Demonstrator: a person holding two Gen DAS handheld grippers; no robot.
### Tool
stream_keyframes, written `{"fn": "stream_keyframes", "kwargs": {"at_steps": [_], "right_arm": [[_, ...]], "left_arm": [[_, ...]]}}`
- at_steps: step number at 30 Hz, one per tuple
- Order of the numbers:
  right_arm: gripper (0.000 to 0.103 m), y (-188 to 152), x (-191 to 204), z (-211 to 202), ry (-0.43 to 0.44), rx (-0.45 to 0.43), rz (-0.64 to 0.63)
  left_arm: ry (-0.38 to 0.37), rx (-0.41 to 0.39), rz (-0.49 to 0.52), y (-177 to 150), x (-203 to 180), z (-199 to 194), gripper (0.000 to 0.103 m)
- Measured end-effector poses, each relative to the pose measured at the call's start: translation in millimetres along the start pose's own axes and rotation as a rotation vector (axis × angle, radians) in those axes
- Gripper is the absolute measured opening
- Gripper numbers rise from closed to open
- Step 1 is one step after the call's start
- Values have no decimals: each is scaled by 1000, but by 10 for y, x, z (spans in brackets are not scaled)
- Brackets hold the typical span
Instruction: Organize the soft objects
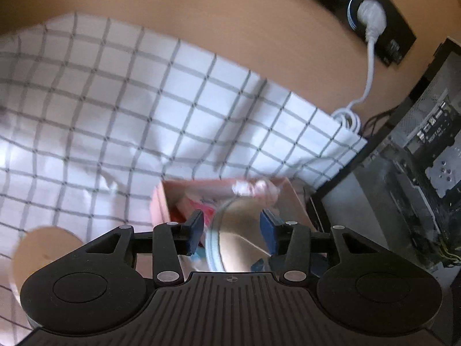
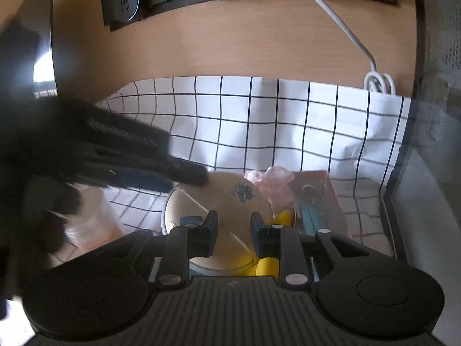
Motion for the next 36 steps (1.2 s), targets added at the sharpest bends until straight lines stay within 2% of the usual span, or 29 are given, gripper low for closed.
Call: {"fn": "stream_keyframes", "kwargs": {"at_steps": [3, 6, 7, 11, 16, 18, 21, 24, 26, 28, 31, 34, 36], "right_arm": [[24, 9, -77, 63, -43, 11, -6], [24, -19, -149, 62, -43, 29, 10], [24, -46, -162, 32, -51, 39, 11], [24, -149, -192, -118, -83, 61, 35], [26, -245, -125, -327, -122, 80, 63], [31, -186, -72, -404, -127, 49, 51], [45, -40, 14, -442, -147, 0, 41], [47, 28, 174, -384, -112, 9, 47], [47, 4, 308, -307, -139, 23, 2], [46, -16, 391, -181, -180, 34, -64], [46, -4, 363, 47, -232, 84, -117], [46, -41, 321, 141, -256, 144, -72], [46, -102, 372, 40, -221, 133, -26]], "left_arm": [[-17, -19, 12, 24, -28, -64, 45], [-12, 29, 22, -53, -66, 56, 43], [-5, 45, 36, -100, -91, 113, 43], [51, 23, 145, -205, -189, 268, 43], [23, 23, 157, -216, -226, 298, 43], [9, -1, 142, -184, -187, 161, 43], [-24, -52, 96, -157, -141, -145, 43], [-52, -115, 78, -226, -80, -528, 43], [-63, -138, 79, -363, -12, -762, 43], [-65, -139, 85, -570, 102, -953, 43], [-24, -122, 84, -835, 374, -1114, 43], [9, -83, 40, -1106, 705, -1205, 43], [38, -59, 31, -1306, 889, -1223, 43]]}}
Point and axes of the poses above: each gripper's, at about its wrist camera, not at the fingertips, and z roughly the way its jaws point, x to its left, y to its top, the point moved 6 cm from there along z, roughly the way its jaws point, and after that the axes turned 6 degrees about -z, right-handed, at the moved point
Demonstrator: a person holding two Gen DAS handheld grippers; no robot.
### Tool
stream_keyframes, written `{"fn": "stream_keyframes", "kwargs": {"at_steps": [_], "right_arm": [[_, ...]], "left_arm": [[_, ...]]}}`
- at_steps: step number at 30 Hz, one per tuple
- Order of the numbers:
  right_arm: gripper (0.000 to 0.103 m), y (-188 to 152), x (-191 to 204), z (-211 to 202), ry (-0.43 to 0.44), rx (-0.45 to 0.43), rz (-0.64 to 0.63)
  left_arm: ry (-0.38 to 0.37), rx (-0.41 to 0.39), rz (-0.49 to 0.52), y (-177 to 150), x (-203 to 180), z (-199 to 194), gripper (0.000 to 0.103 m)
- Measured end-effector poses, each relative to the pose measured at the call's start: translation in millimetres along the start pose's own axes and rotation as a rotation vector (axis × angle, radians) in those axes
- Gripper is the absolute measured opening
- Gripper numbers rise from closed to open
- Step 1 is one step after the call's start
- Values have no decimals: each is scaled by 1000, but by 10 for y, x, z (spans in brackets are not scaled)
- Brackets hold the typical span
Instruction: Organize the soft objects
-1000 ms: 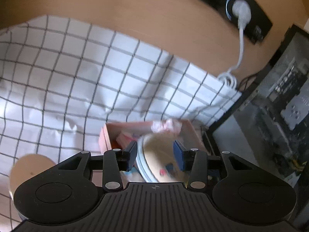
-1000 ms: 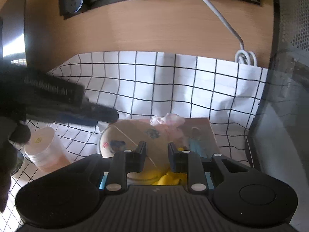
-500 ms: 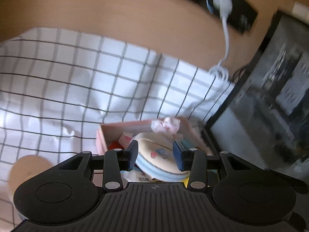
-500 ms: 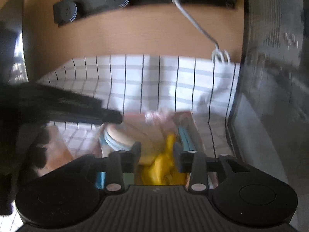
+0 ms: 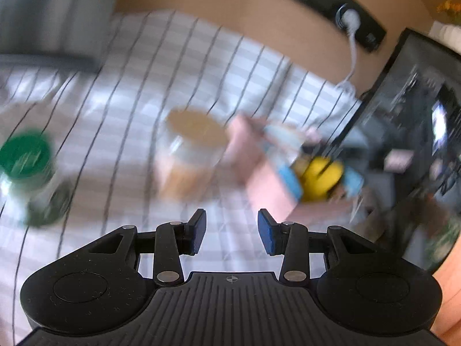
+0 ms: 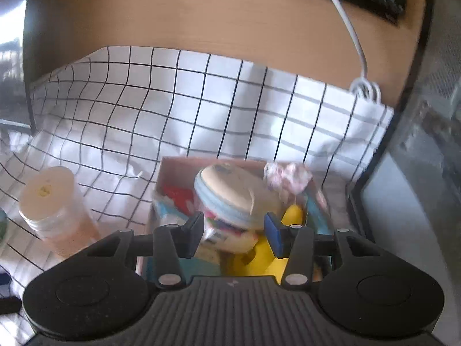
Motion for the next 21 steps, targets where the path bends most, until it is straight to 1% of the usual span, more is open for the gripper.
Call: {"fn": "stream_keyframes", "kwargs": {"at_steps": [1, 3, 4, 5, 7, 8, 10, 12, 13, 16, 18, 19, 21], "right_arm": [[47, -55, 37, -87, 22, -11, 17], [57, -217, 129, -266, 67, -24, 36], [65, -299, 172, -336, 90, -23, 31], [67, -390, 210, -399, 110, -23, 17], [68, -619, 260, -488, 134, -10, -26], [70, -728, 271, -493, 148, 3, -48], [70, -970, 265, -476, 190, 27, -90], [70, -1168, 234, -427, 218, 53, -132], [70, -1257, 214, -408, 231, 67, -147], [71, -1458, 161, -348, 297, 85, -173], [79, -1519, 128, -342, 308, 48, -183], [83, -1537, 113, -331, 308, 47, -187], [87, -1539, 81, -302, 317, 41, -195]], "left_arm": [[24, 3, 13, -102, 61, -5, 43], [103, -21, 66, -301, 141, -24, 43], [145, -38, 89, -379, 154, -31, 43], [187, -42, 99, -470, 158, -28, 43], [217, -30, 69, -614, 152, -44, 43], [232, -28, 50, -682, 128, -43, 43], [268, -24, 4, -824, 63, -21, 43], [336, -36, -18, -942, -13, 29, 44], [365, -67, -19, -982, -66, 31, 45], [415, -117, -21, -1055, -206, 94, 51], [440, -139, -21, -1068, -298, 154, 54], [448, -144, -24, -1076, -345, 177, 55], [439, -157, -41, -1081, -433, 228, 55]]}}
Point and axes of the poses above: each gripper's, at about its wrist camera, not at the fingertips, and z roughly the way its jaws point, x to its left, y to its top, the point moved 6 cm from there along z, roughly the way its jaws point, and after that the axes turned 6 degrees about -z, right-handed, at the moved point
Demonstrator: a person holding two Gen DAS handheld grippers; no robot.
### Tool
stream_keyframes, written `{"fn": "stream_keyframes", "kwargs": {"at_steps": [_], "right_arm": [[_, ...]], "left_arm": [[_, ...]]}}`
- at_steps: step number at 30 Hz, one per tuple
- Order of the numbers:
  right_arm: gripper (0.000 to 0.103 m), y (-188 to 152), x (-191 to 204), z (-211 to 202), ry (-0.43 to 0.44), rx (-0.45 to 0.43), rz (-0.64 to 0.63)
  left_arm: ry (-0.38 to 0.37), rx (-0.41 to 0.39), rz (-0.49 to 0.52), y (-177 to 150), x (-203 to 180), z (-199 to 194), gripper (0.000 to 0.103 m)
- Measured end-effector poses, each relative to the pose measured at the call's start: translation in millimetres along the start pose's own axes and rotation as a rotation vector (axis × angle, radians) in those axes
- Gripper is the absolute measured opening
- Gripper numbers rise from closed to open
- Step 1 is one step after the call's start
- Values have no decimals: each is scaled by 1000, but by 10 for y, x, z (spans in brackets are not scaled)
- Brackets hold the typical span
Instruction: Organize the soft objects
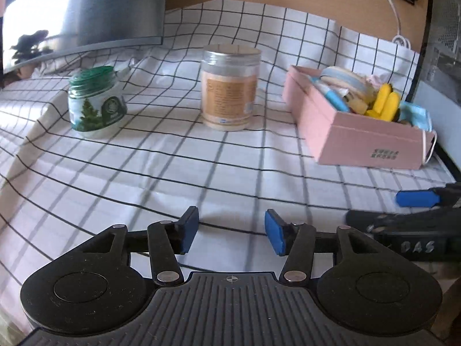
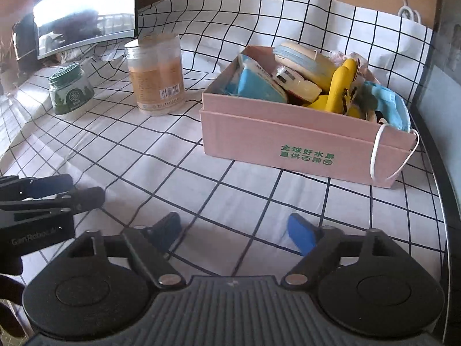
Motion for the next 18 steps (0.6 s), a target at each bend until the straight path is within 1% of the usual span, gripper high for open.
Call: {"fn": "stream_keyframes", "kwargs": {"at_steps": [2, 4, 6, 8, 10, 15, 18], "right_arm": [[99, -2, -54, 41, -3, 13, -4], [103, 8, -137, 87, -23, 17, 16], [103, 10, -186, 102, -34, 13, 21], [103, 37, -203, 128, -17, 17, 6], [103, 47, -246, 150, -19, 6, 8], [103, 17, -305, 162, -16, -67, -4], [103, 13, -304, 157, -28, -78, 6]], "left_arm": [[16, -13, -27, 15, -64, 42, 55], [35, -22, -33, 11, -132, 73, 55], [54, -38, -29, 4, -198, 91, 55], [81, -55, -13, -16, -251, 98, 55], [96, -67, 0, -38, -286, 94, 55], [101, -80, 22, -67, -346, 86, 55], [100, -90, 24, -69, -355, 97, 55]]}}
Point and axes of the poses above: each gripper's, at about its wrist camera, not at the fingertips, and z roughly the way its jaws point, x to its left, y to its top, the point moved 6 cm from there along z, roughly the way its jaws point, and after that the axes turned 6 degrees about -z, right-handed, at the moved point
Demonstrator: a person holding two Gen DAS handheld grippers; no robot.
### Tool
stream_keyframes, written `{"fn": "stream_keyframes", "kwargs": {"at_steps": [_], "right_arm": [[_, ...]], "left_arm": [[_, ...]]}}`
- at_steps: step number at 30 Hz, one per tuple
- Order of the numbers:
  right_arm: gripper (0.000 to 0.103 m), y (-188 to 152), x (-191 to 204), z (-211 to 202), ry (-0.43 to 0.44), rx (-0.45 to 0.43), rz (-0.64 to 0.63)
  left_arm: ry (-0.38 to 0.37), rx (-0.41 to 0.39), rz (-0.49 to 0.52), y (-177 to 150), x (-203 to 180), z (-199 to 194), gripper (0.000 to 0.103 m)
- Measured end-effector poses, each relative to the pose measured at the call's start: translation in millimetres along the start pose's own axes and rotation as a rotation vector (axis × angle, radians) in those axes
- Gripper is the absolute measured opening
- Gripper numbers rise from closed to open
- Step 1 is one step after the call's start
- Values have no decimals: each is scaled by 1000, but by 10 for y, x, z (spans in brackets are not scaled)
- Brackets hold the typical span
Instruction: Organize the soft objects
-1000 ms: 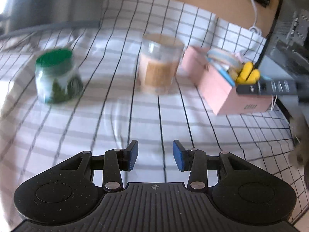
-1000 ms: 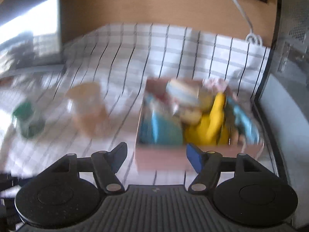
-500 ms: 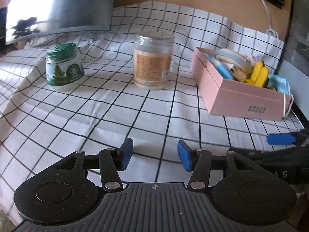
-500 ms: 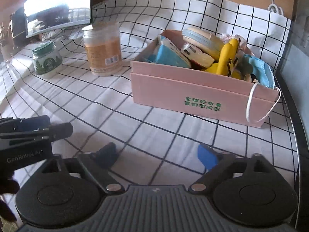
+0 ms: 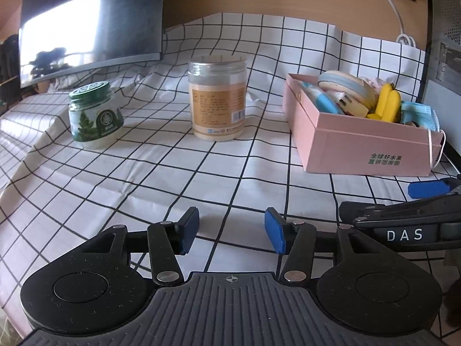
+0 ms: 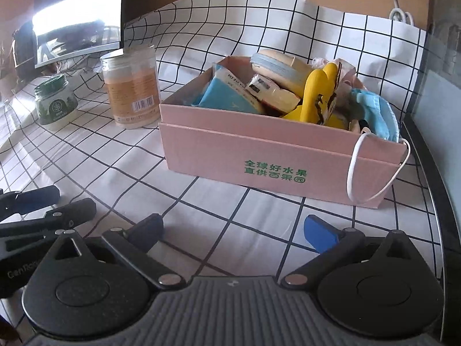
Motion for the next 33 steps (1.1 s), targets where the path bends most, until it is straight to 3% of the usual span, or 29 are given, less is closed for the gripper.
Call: {"fn": "stream_keyframes", "kwargs": {"at_steps": [33], "right_arm": [[103, -21, -22, -17, -9, -19, 14]], "left_arm": [[-17, 1, -1, 10, 2, 8, 55]]}}
Point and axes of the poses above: each gripper's, at about its wrist camera, not at the fingertips, and z roughly the way its jaws point, x to its left, y to its top, the point moved 6 cm from there along z, roughly the way its jaws point, and after that the axes turned 6 degrees about -z, right-handed, at the moved point
